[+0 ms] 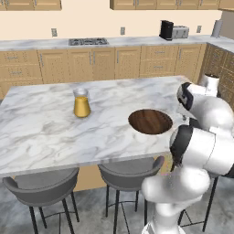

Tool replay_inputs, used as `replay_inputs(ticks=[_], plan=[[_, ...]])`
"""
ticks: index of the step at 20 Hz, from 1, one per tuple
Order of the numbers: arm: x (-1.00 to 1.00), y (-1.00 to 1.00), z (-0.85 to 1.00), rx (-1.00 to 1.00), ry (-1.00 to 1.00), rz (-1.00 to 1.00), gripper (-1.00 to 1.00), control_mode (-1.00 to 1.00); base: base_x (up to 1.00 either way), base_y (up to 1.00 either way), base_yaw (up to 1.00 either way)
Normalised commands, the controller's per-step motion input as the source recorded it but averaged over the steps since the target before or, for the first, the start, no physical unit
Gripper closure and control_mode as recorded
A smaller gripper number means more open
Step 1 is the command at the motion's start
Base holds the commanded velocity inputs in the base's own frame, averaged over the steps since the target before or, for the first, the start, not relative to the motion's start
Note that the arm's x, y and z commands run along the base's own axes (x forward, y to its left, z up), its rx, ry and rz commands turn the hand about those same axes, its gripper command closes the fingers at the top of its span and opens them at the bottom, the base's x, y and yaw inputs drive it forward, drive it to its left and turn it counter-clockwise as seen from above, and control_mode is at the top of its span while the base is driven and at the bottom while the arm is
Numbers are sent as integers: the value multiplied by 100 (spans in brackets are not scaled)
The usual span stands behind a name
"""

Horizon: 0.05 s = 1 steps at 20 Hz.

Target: There are two ice cubes in the ice bowl. Place both ice cubes in the glass cup.

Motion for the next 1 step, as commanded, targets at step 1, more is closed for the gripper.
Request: replay_inputs(ticks=[1], plan=[[-100,100,0,-14,-3,3,-100,-100,0,0,0]])
